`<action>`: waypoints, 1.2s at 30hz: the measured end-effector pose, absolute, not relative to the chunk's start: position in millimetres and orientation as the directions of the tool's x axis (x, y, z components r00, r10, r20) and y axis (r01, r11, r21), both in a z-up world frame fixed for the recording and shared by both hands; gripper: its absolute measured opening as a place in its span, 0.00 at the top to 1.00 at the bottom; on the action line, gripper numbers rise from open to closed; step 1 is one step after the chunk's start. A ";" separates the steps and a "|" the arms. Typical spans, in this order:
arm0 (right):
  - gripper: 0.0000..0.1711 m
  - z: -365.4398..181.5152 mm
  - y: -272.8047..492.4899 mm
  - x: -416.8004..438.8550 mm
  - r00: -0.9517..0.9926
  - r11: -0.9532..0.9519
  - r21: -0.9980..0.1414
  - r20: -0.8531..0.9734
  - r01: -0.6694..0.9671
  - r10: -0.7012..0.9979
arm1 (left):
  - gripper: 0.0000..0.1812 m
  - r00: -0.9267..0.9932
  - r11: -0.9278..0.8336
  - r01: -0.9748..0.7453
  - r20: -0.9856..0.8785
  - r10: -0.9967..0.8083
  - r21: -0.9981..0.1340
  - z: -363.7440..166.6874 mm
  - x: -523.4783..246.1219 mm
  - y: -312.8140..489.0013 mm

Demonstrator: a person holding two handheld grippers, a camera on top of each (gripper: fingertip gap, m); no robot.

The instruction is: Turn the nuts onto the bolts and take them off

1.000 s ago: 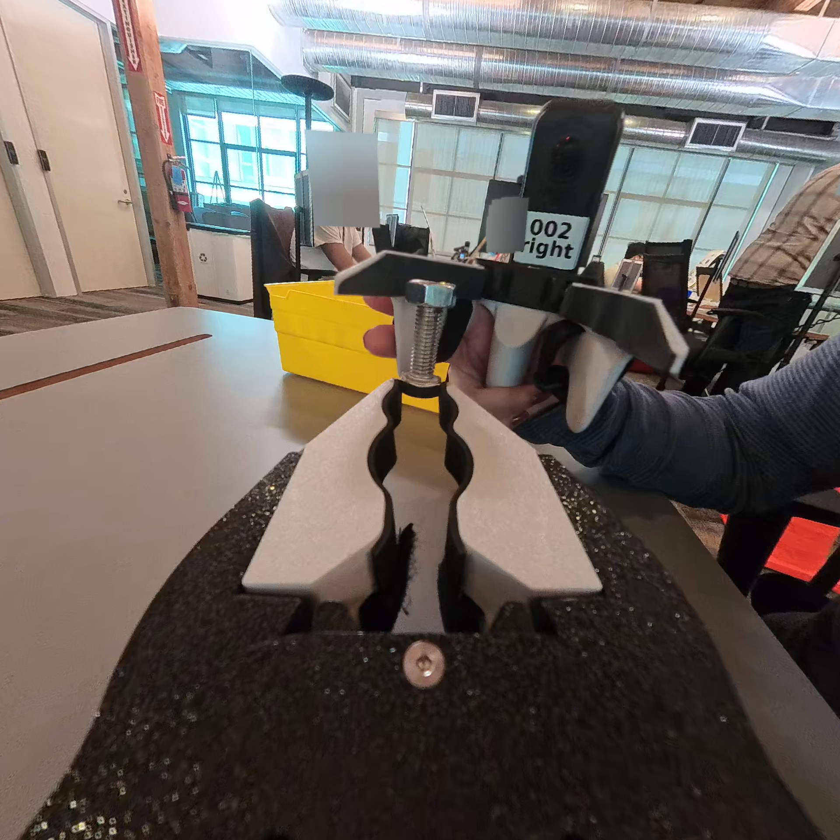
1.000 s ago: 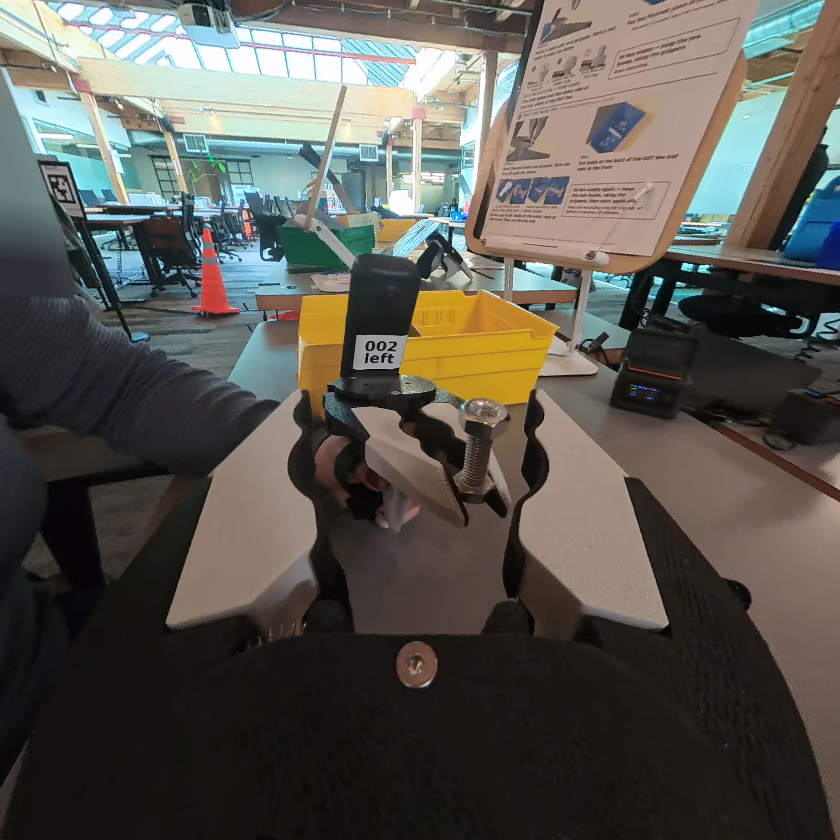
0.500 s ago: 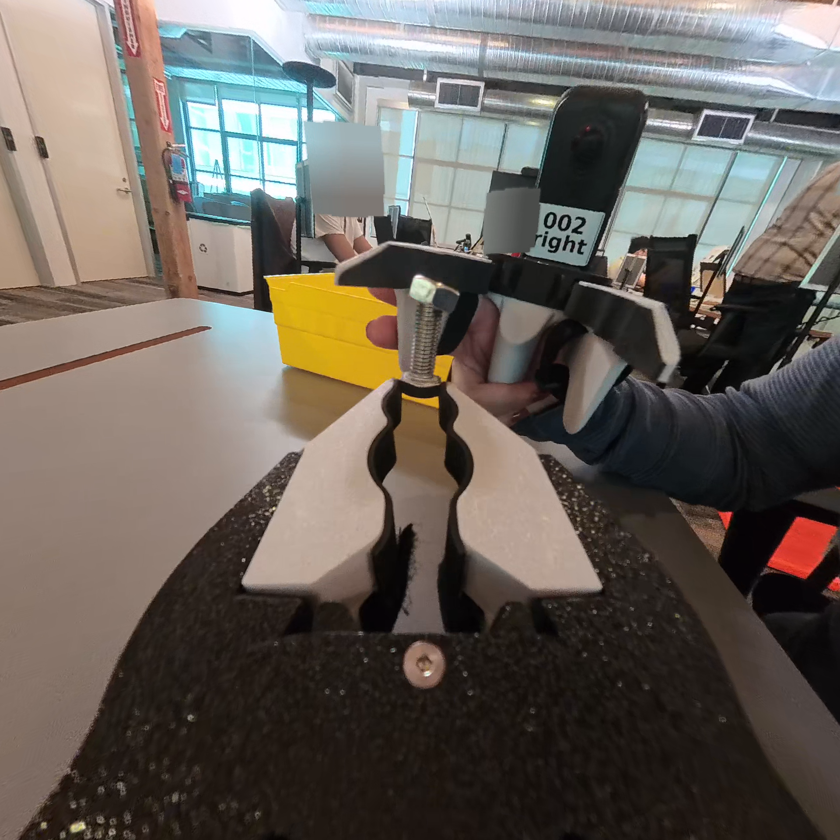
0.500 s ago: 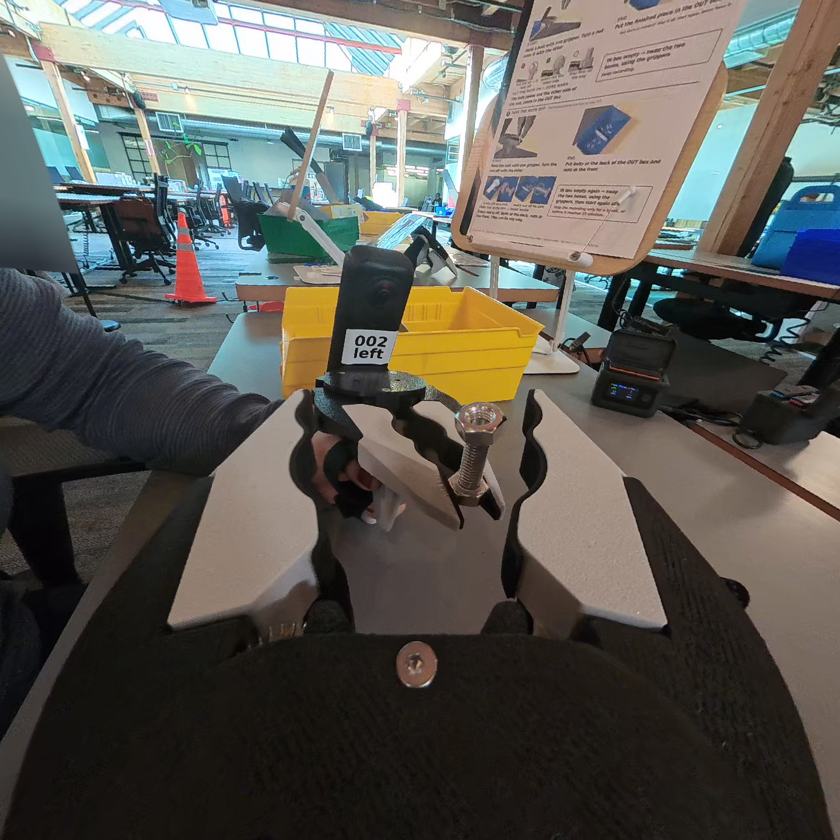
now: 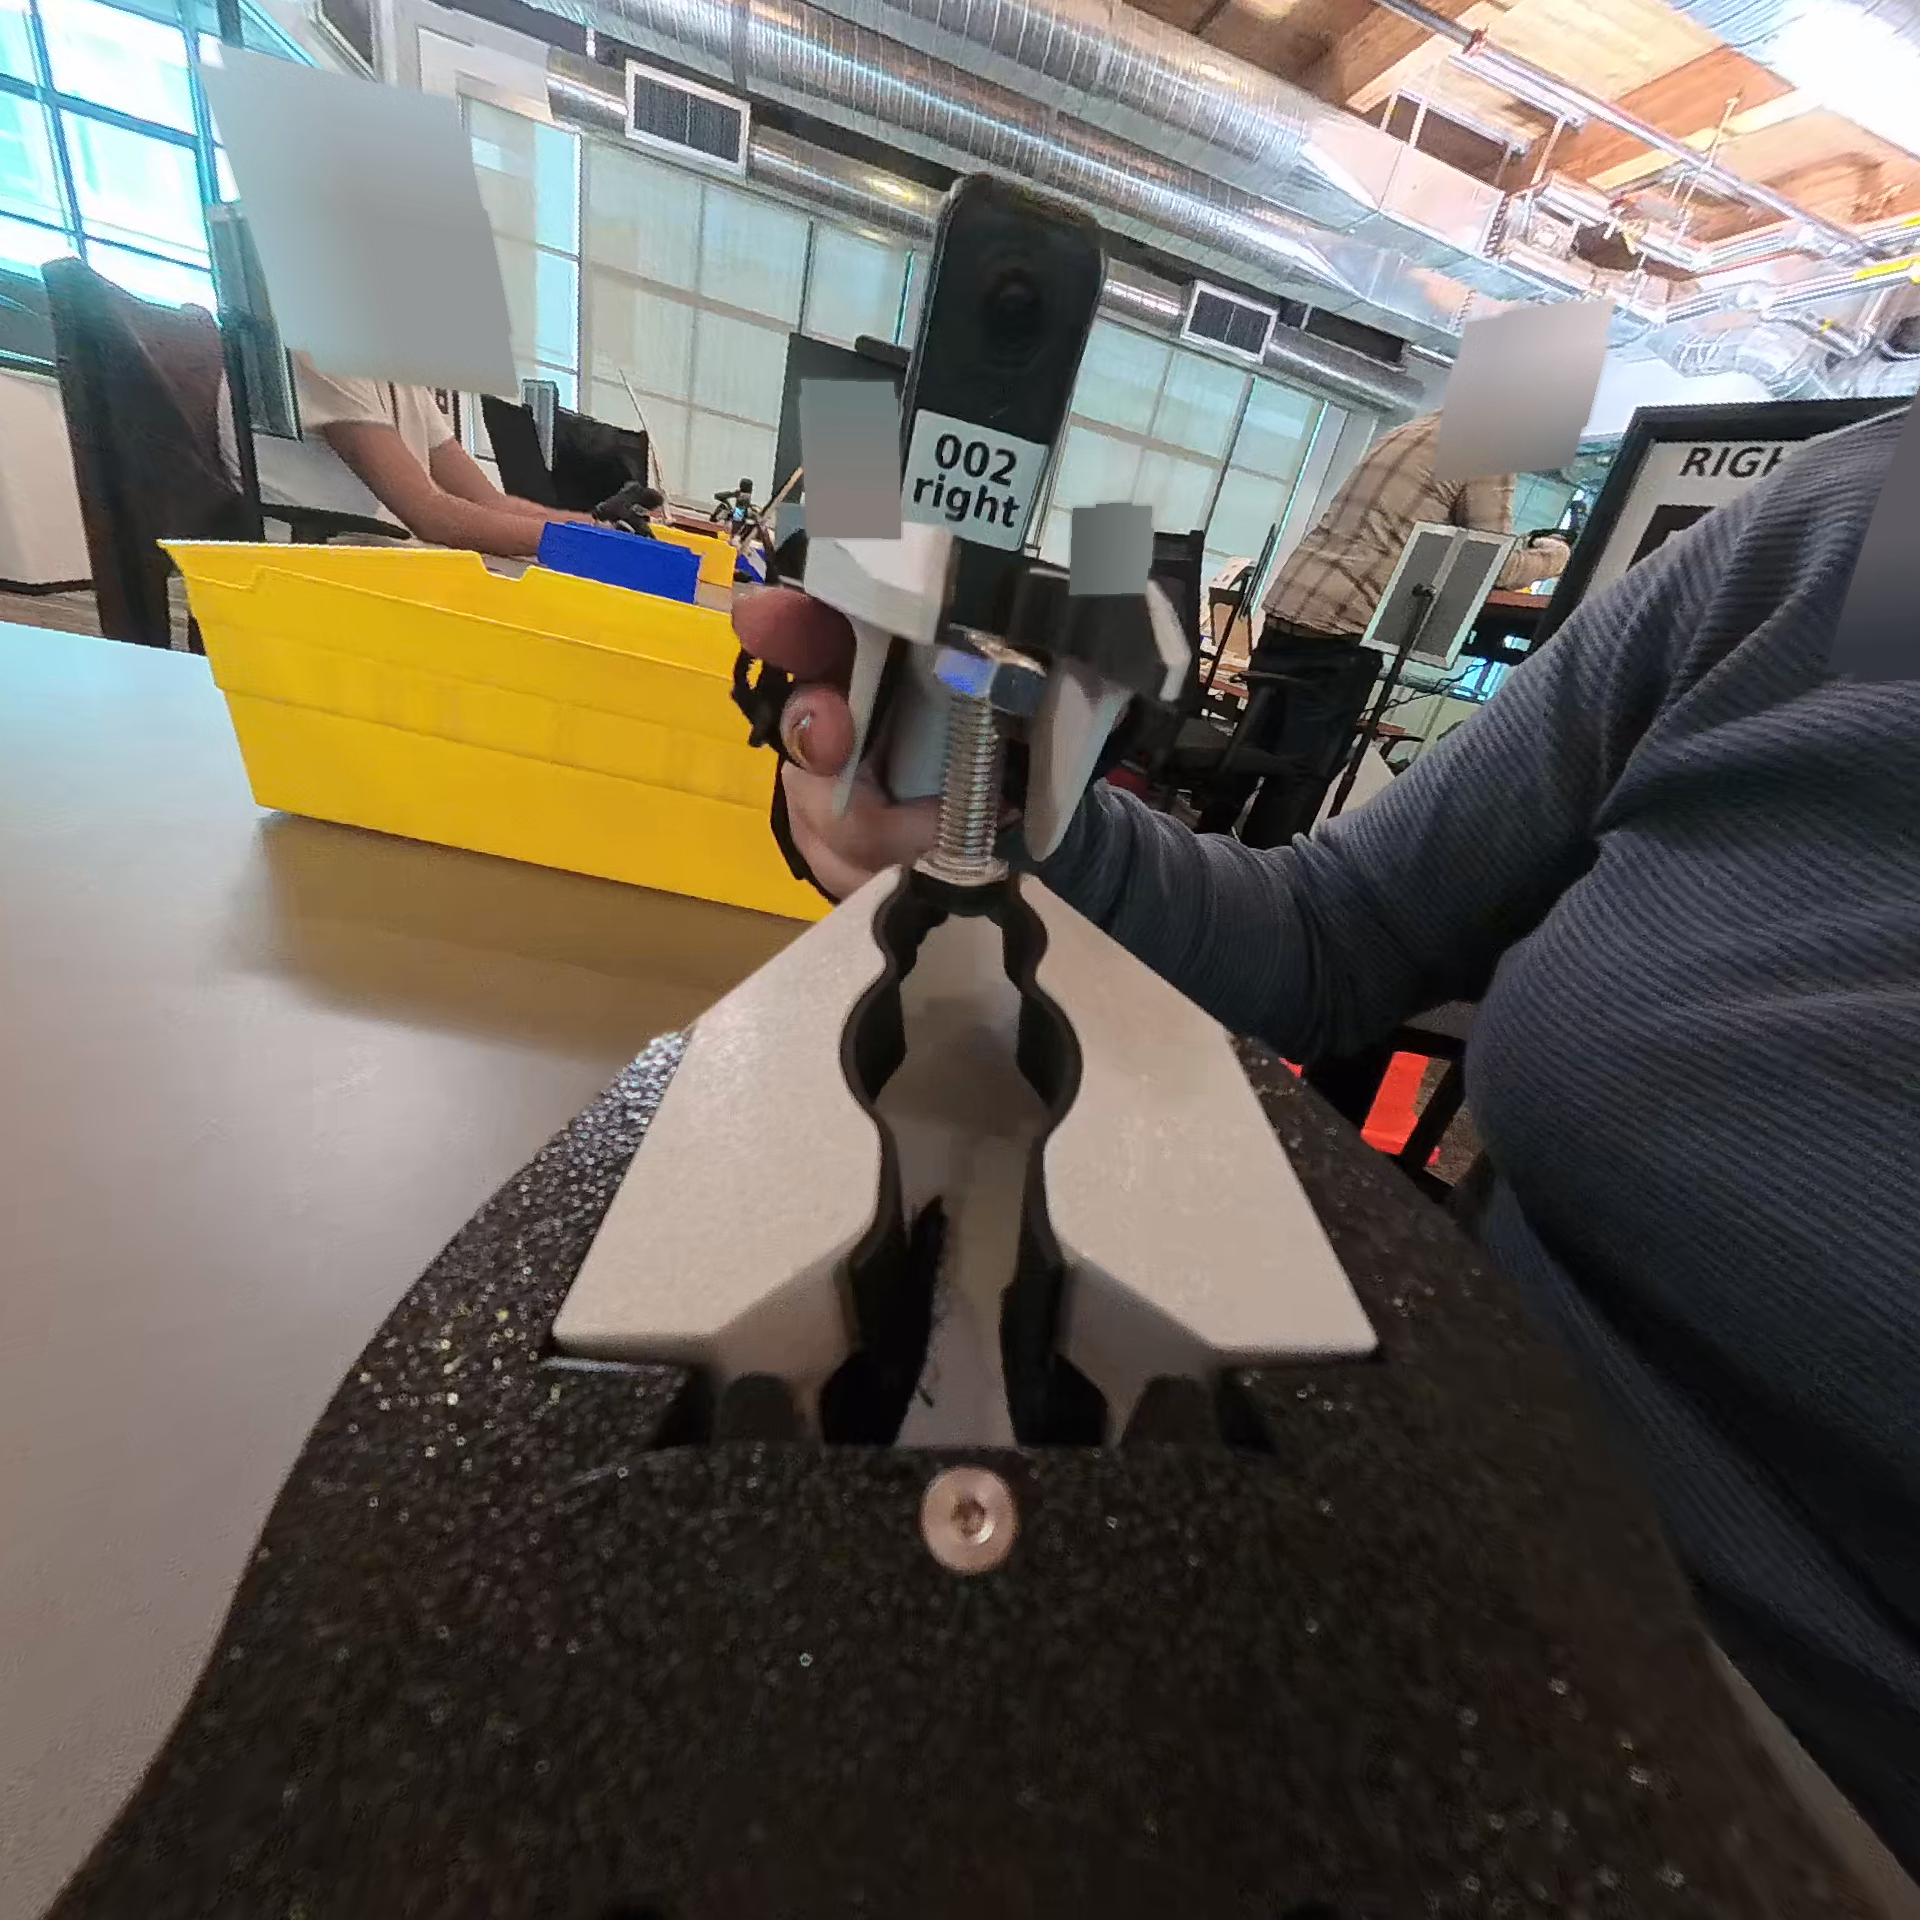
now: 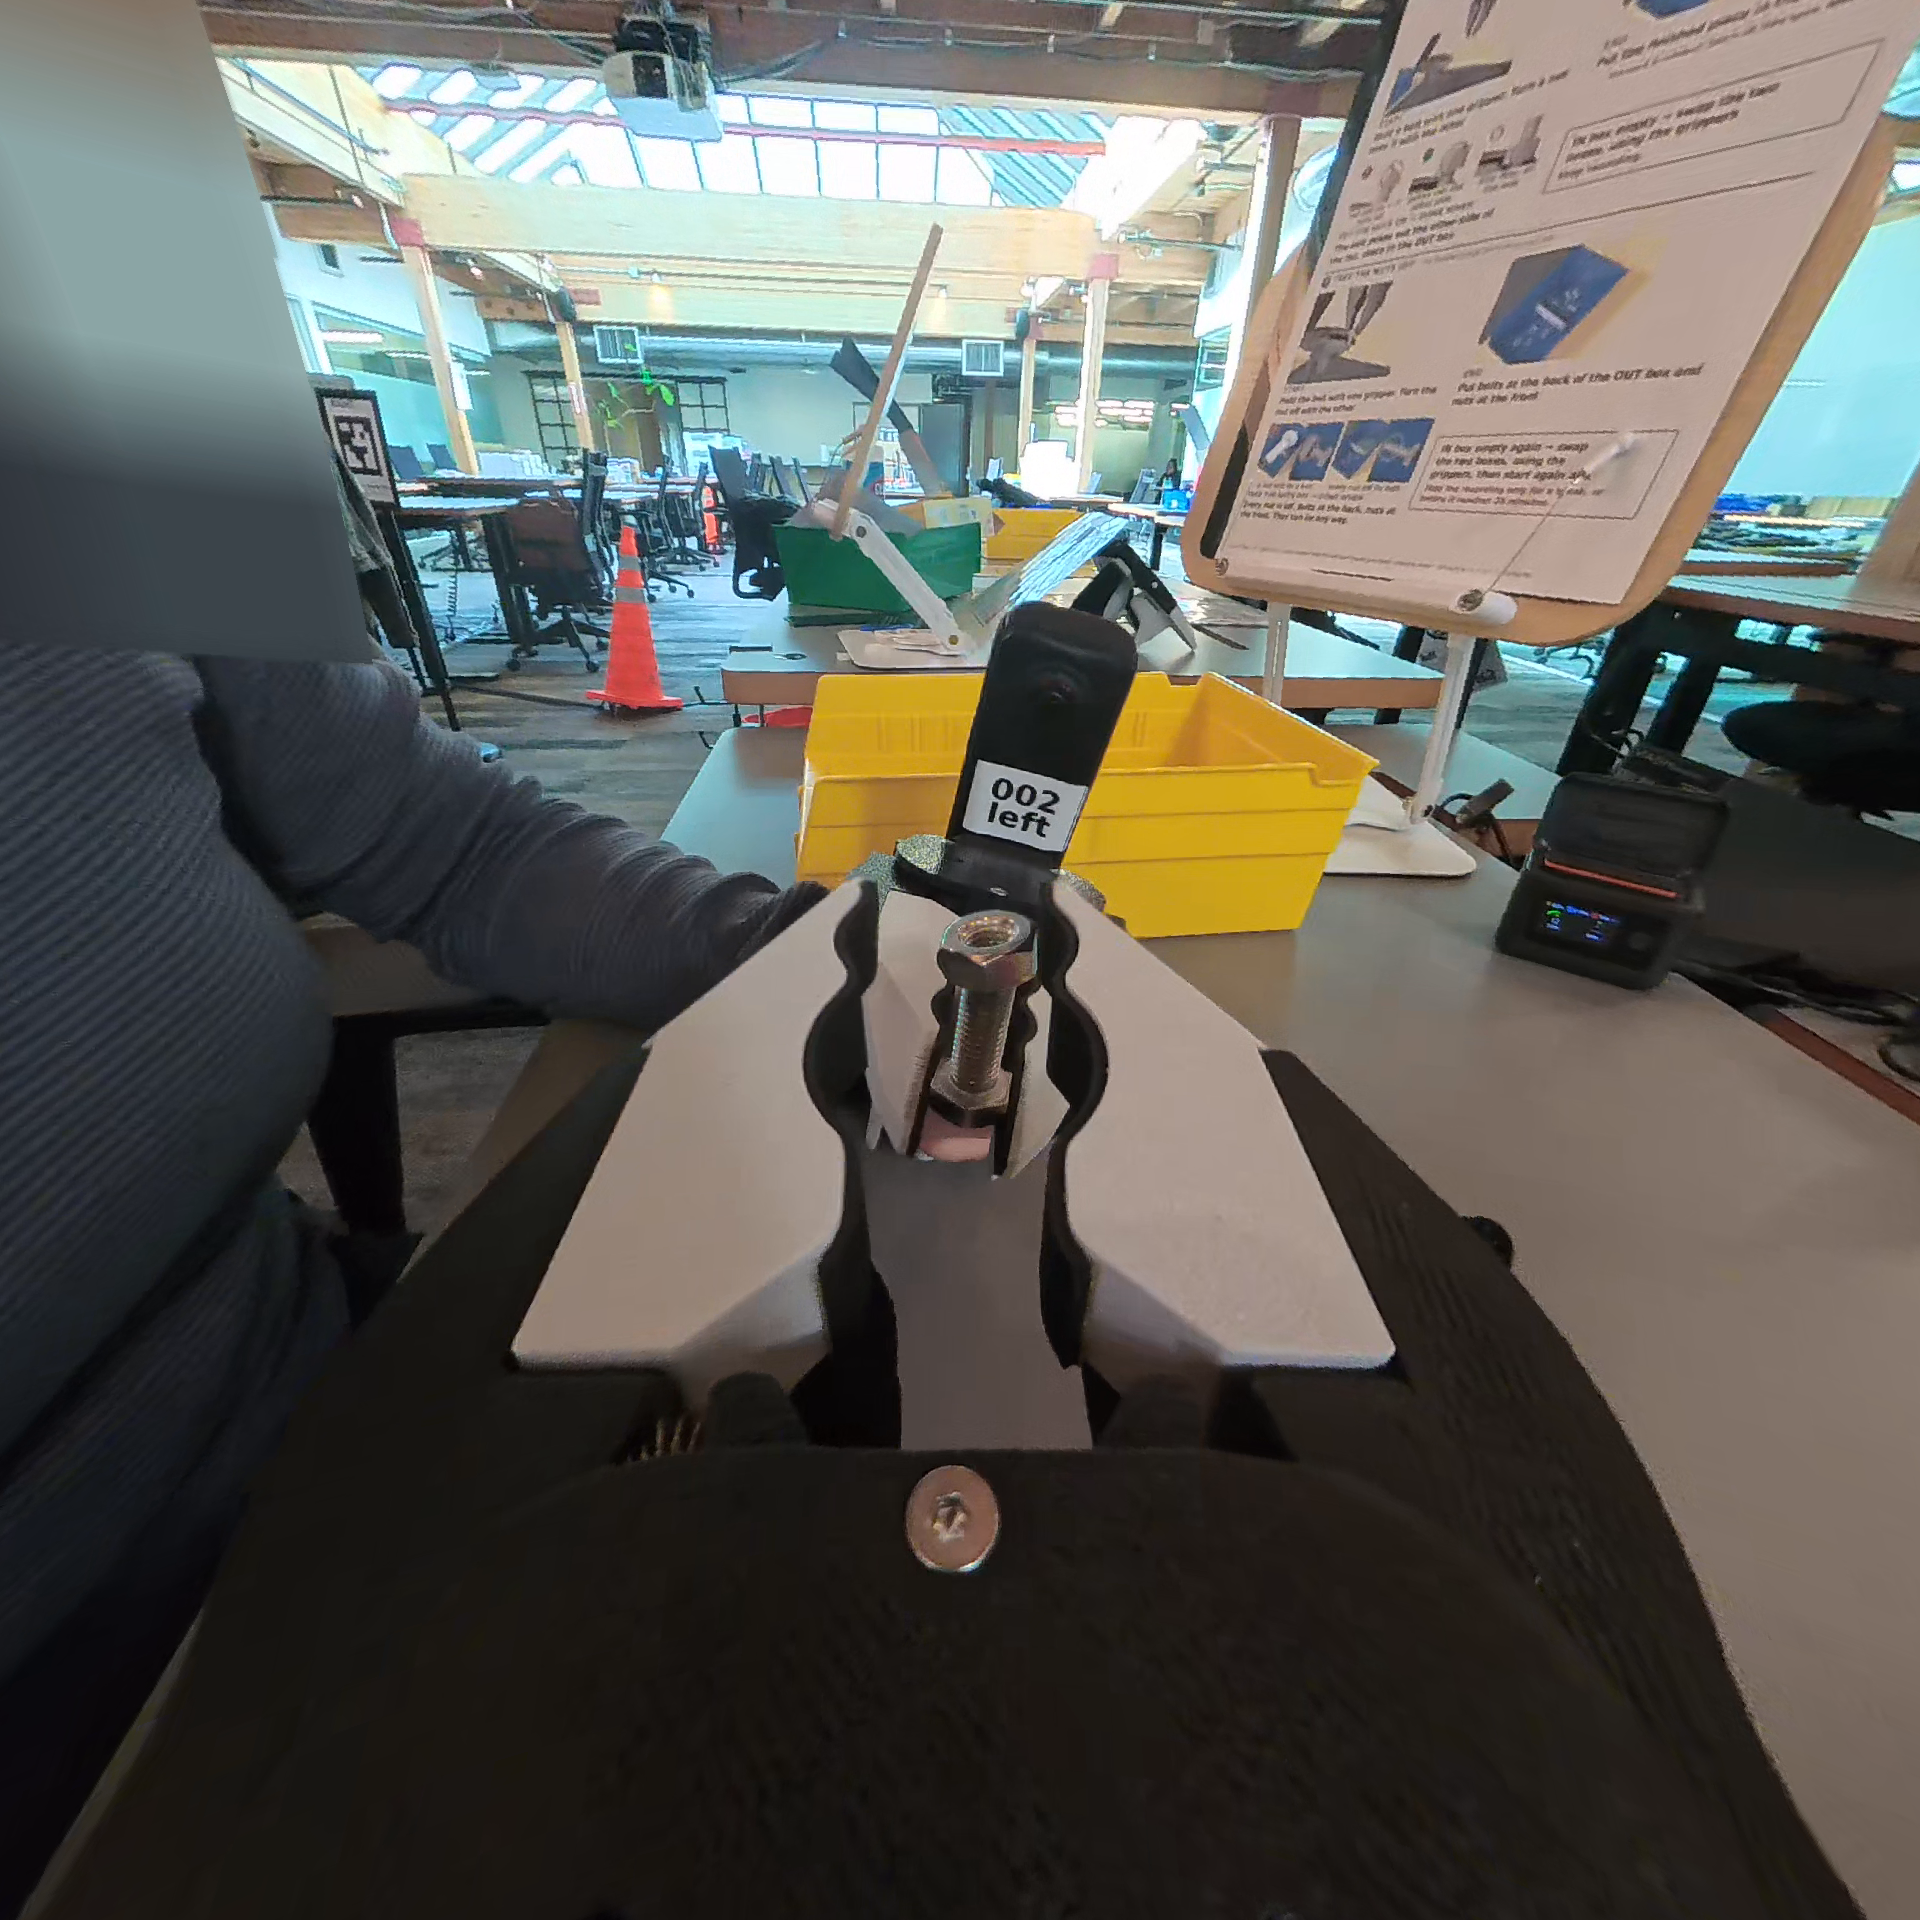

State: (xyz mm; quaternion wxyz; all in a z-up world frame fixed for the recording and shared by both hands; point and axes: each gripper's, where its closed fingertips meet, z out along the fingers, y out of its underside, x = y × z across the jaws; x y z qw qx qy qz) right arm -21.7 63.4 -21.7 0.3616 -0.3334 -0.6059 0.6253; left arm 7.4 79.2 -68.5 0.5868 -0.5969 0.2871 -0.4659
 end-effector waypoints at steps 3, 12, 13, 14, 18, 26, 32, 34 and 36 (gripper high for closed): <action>0.84 -26.0 62.0 -23.6 -0.515 0.008 -0.999 0.023 -0.032 0.857 | 0.92 0.389 -0.152 0.201 0.222 -0.894 -0.968 -68.9 8.5 77.8; 0.90 -26.1 48.3 -14.1 -0.645 -0.118 -0.993 -0.107 0.026 0.756 | 0.92 0.303 -0.132 0.156 0.175 -0.937 -0.979 -69.8 18.7 61.0; 0.90 -26.1 46.6 -13.4 -0.657 -0.133 -0.990 -0.125 0.038 0.743 | 0.92 0.294 -0.135 0.152 0.175 -0.940 -0.979 -70.0 19.4 59.5; 0.90 -26.5 45.4 -13.0 -0.665 -0.141 -0.989 -0.138 0.049 0.734 | 0.92 0.289 -0.140 0.148 0.178 -0.941 -0.979 -70.6 19.8 58.6; 0.90 -30.2 56.0 -19.7 -0.602 -0.135 -0.988 -0.156 0.079 0.783 | 0.92 0.391 -0.137 0.138 0.181 -0.902 -0.981 -74.1 13.8 71.9; 0.90 -38.4 92.2 -45.4 -0.320 -0.061 -0.996 -0.078 0.063 0.944 | 0.92 0.668 -0.124 0.125 0.176 -0.723 -0.984 -82.1 -12.4 106.3; 0.71 -39.1 86.0 -53.5 -0.294 -0.012 -1.000 -0.018 0.022 0.956 | 0.92 0.674 -0.128 0.156 0.200 -0.712 -0.979 -80.2 -17.0 108.1; 0.67 -40.2 81.7 -54.5 -0.313 -0.019 -0.999 -0.027 0.029 0.949 | 0.92 0.671 -0.124 0.151 0.194 -0.716 -0.981 -79.9 -16.1 107.4; 0.67 -42.3 78.7 -54.8 -0.322 0.003 -0.999 -0.009 0.037 0.947 | 0.92 0.681 -0.120 0.146 0.188 -0.708 -0.982 -80.1 -16.8 108.3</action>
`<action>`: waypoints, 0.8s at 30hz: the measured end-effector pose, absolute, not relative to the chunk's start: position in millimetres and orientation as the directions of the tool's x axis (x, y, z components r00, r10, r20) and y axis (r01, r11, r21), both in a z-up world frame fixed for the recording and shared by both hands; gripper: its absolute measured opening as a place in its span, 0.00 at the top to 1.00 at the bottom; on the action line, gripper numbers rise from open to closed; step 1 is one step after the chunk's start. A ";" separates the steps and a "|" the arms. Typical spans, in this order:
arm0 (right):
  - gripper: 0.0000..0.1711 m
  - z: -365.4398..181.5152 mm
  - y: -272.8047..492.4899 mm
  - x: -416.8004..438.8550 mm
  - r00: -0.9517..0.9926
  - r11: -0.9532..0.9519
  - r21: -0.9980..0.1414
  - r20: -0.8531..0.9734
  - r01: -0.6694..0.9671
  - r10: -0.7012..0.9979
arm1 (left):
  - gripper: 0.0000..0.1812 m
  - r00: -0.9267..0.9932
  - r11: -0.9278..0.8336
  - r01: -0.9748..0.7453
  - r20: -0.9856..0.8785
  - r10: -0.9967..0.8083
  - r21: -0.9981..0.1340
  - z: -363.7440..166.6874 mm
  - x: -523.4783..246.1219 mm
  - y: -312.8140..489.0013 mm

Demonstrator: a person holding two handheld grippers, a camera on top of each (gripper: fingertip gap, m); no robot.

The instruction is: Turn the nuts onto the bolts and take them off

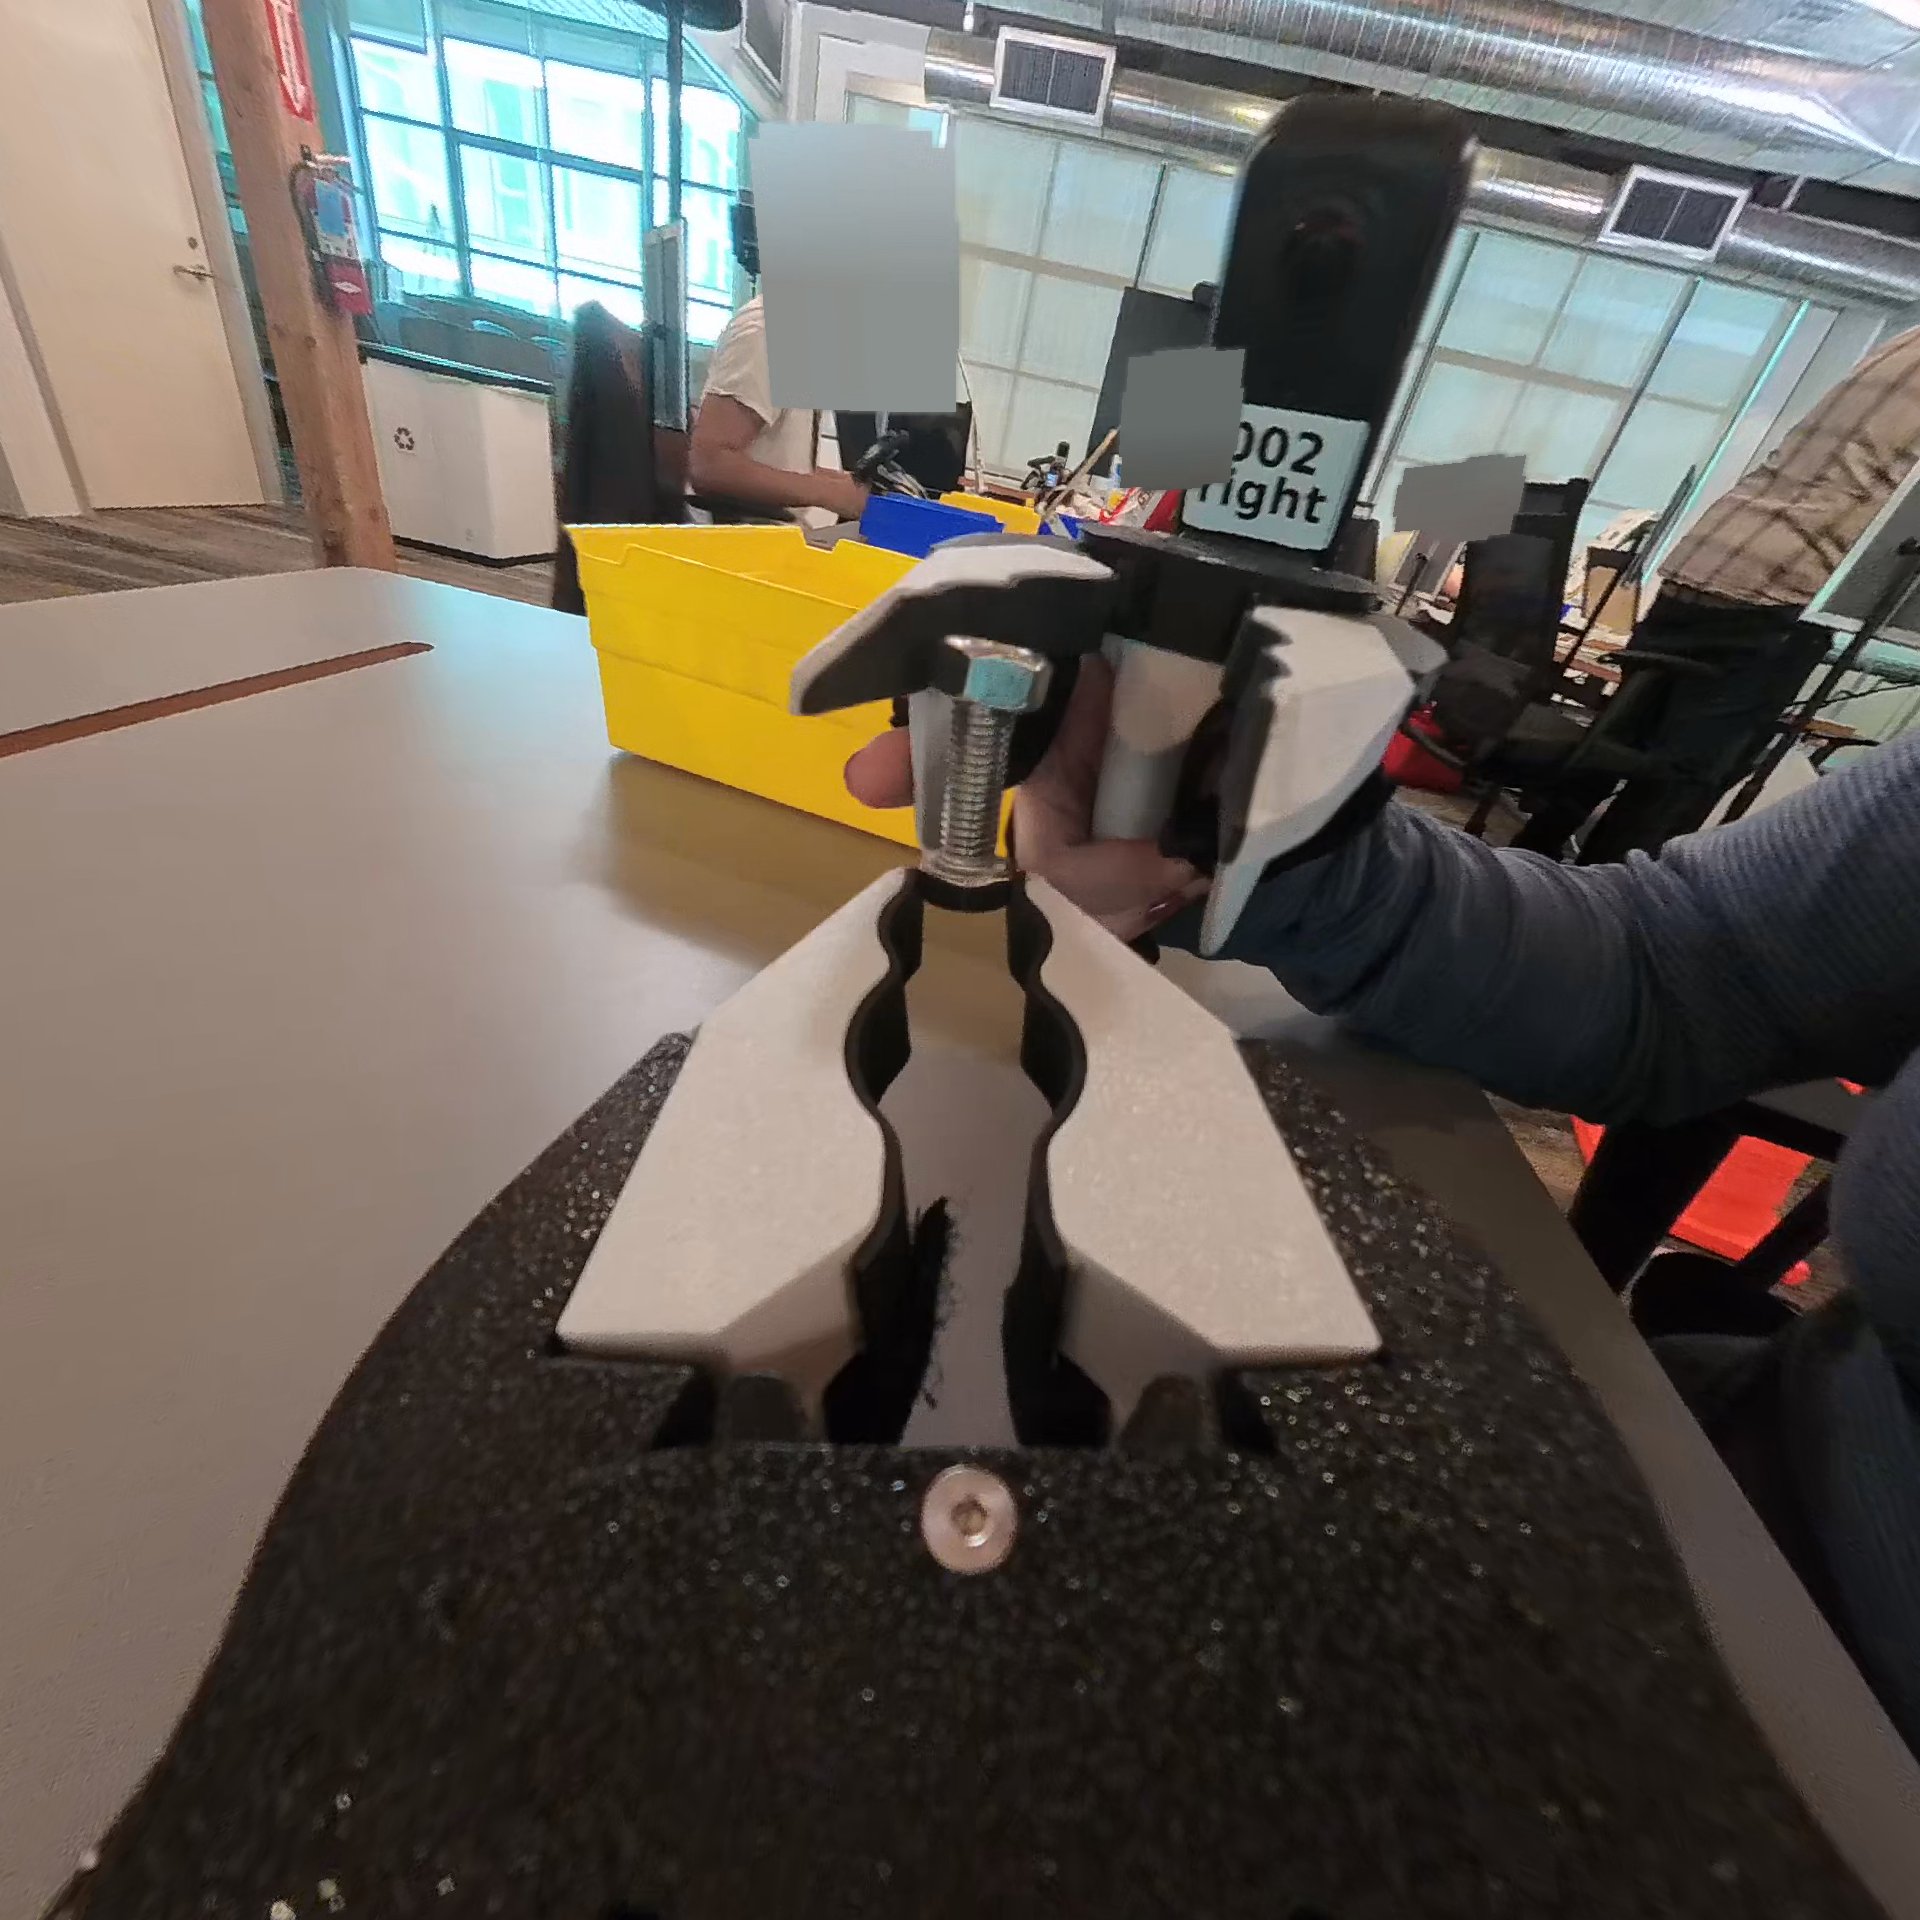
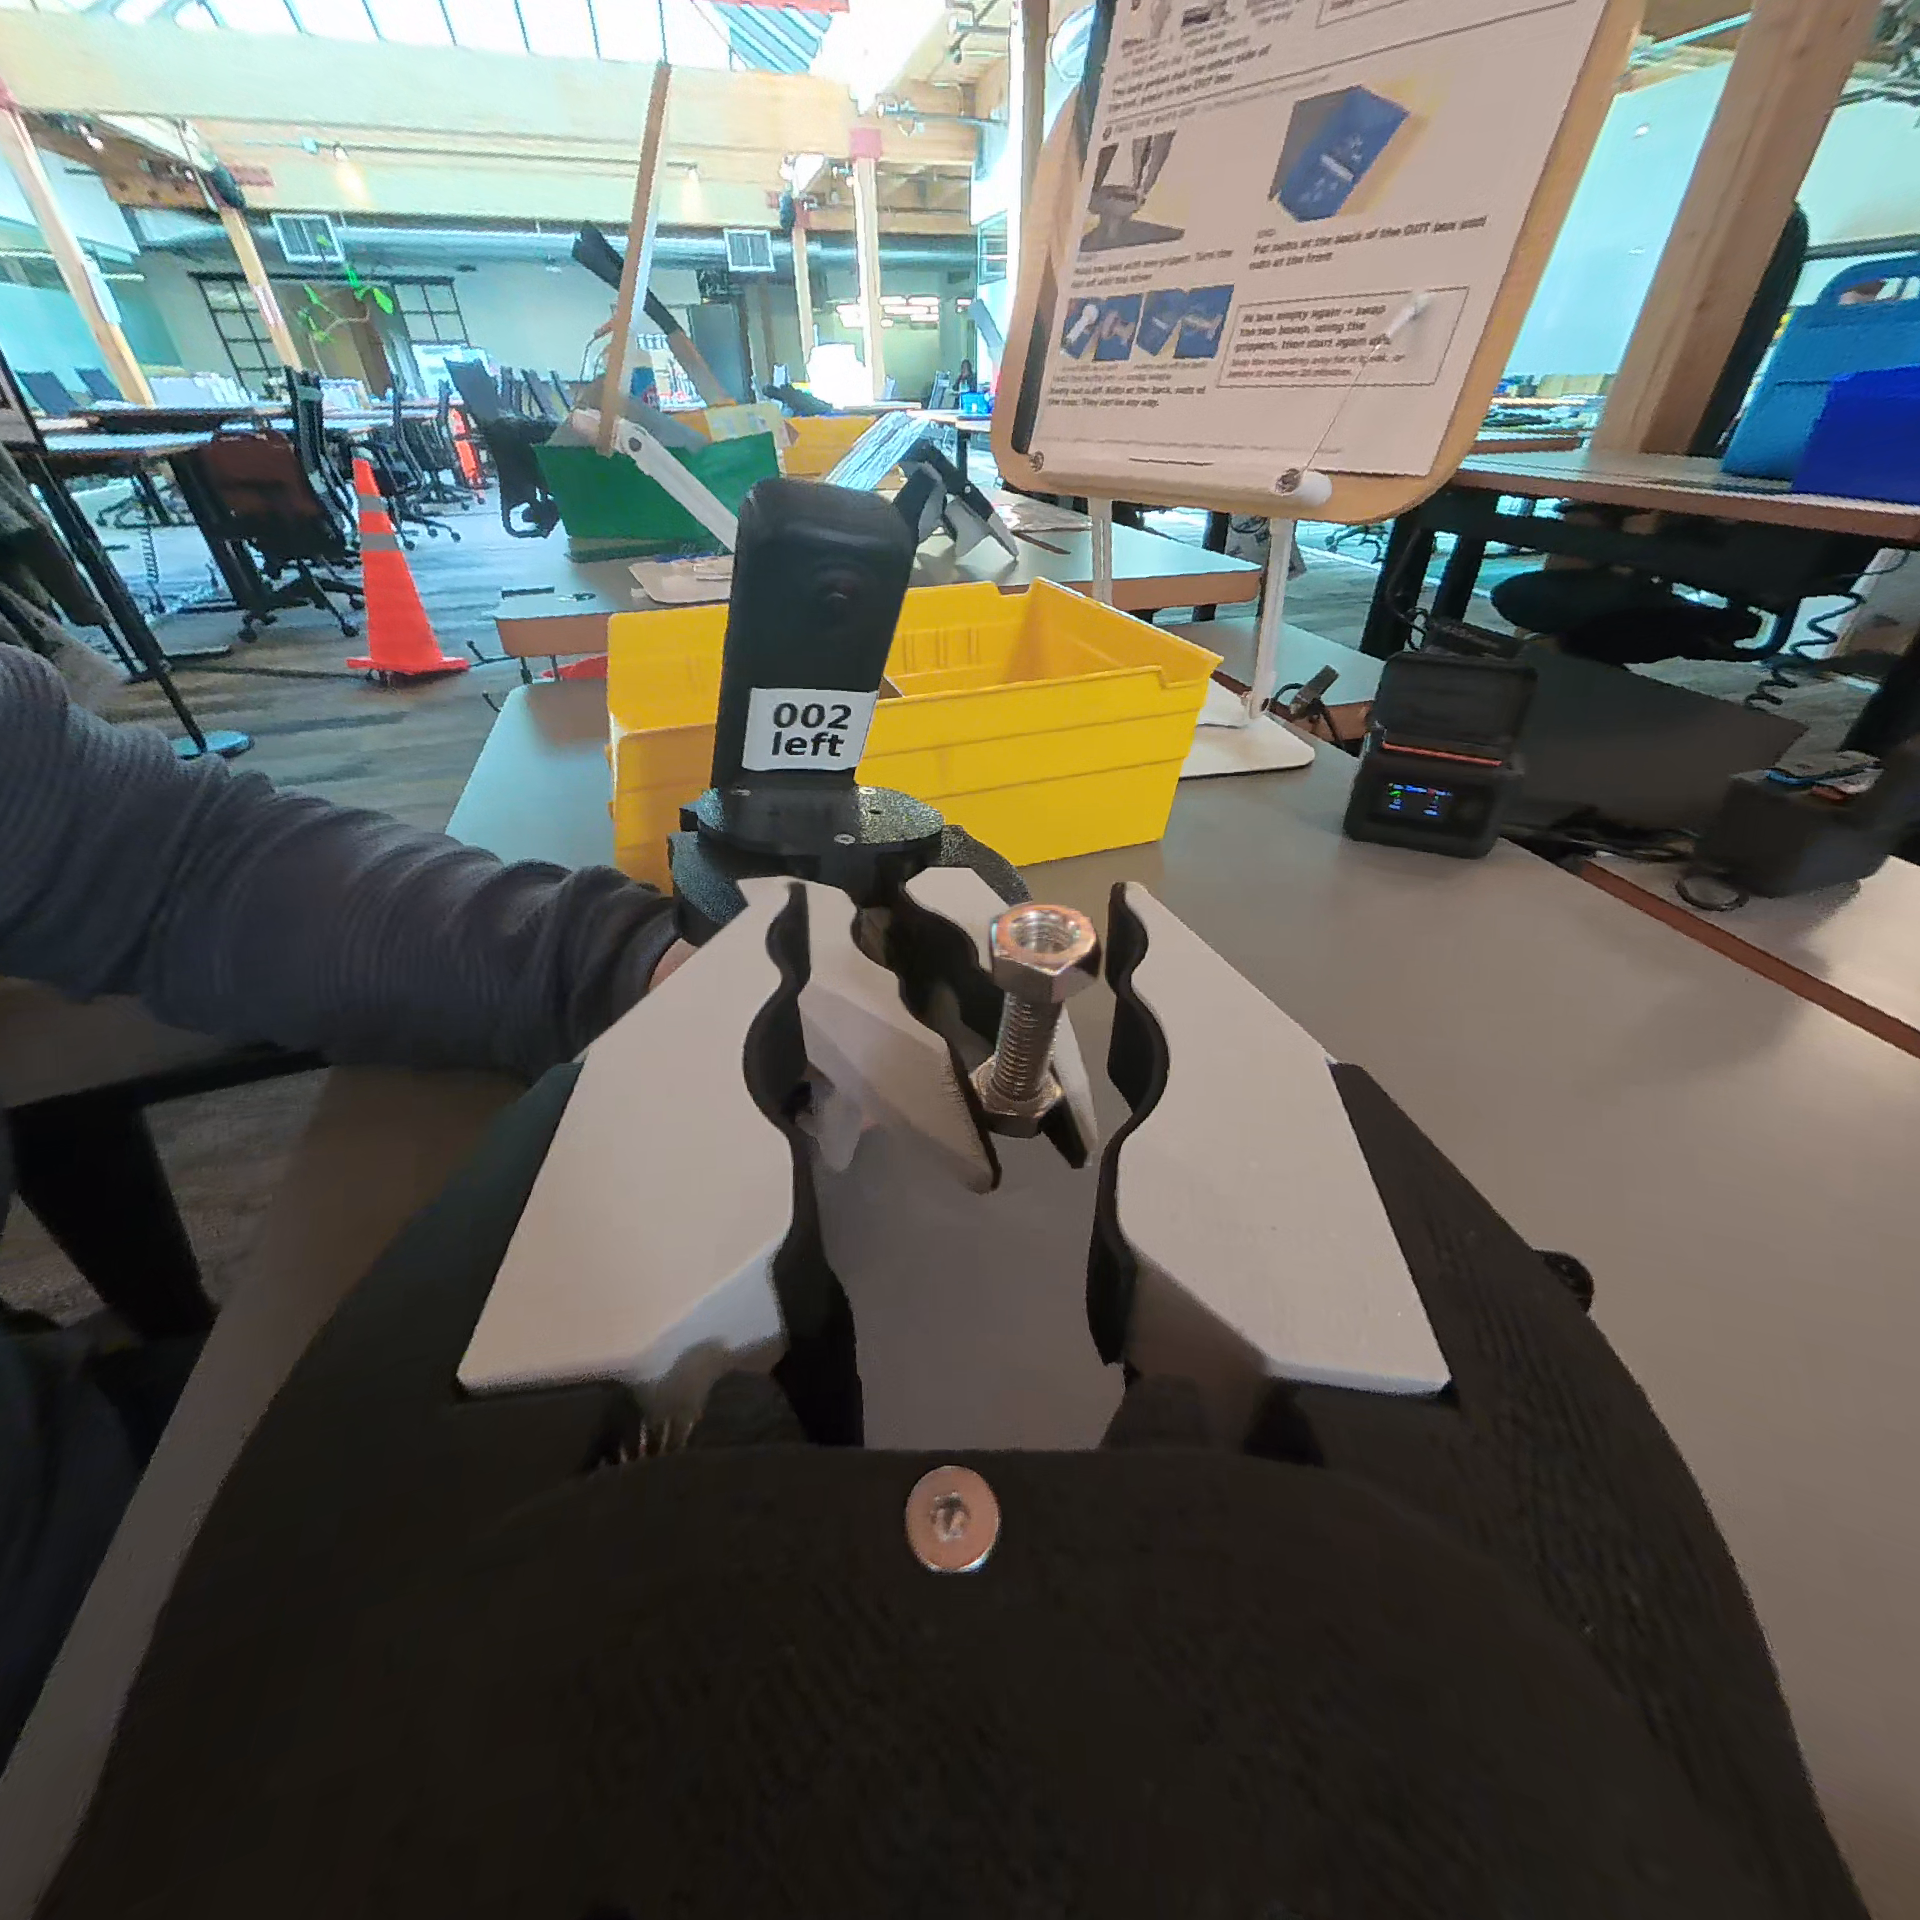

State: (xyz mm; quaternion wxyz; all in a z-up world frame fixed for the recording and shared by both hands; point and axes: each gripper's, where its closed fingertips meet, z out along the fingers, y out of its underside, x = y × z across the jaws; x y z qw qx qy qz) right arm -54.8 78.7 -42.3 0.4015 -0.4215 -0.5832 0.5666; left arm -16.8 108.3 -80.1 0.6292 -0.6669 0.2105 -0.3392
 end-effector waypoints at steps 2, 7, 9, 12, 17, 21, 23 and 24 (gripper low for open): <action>0.66 -41.4 78.3 -54.3 -0.322 0.011 -0.999 0.000 0.030 0.947 | 0.92 0.702 -0.109 0.158 0.189 -0.687 -0.981 -78.6 -22.5 110.6; 0.66 -38.2 88.8 -52.4 -0.294 -0.018 -1.000 -0.022 0.016 0.956 | 0.92 0.716 -0.109 0.195 0.217 -0.664 -0.975 -76.1 -32.7 113.0; 0.61 -35.5 87.4 -53.7 -0.287 -0.010 -1.000 -0.008 -0.005 0.958 | 0.92 0.687 -0.114 0.171 0.201 -0.698 -0.979 -77.0 -23.2 109.0; 0.59 -36.9 79.1 -55.9 -0.304 0.020 -1.000 0.021 -0.009 0.953 | 0.92 0.689 -0.107 0.148 0.180 -0.702 -0.983 -78.4 -17.3 108.7; 0.60 -37.2 82.5 -53.9 -0.311 -0.004 -1.000 -0.003 -0.003 0.950 | 0.92 0.725 -0.097 0.245 0.248 -0.642 -0.965 -71.8 -42.5 115.1; 0.53 -34.9 80.7 -56.6 -0.308 -0.017 -1.000 -0.008 -0.026 0.951 | 0.92 0.670 -0.099 0.191 0.203 -0.715 -0.977 -73.4 -21.1 107.1; 0.52 -35.7 71.9 -58.1 -0.335 -0.009 -0.999 0.003 -0.033 0.942 | 0.92 0.665 -0.102 0.170 0.190 -0.722 -0.980 -75.5 -15.4 106.4; 0.53 -36.7 67.4 -58.1 -0.352 -0.002 -0.999 0.009 -0.032 0.936 | 0.92 0.681 -0.098 0.173 0.191 -0.707 -0.980 -75.4 -18.6 108.5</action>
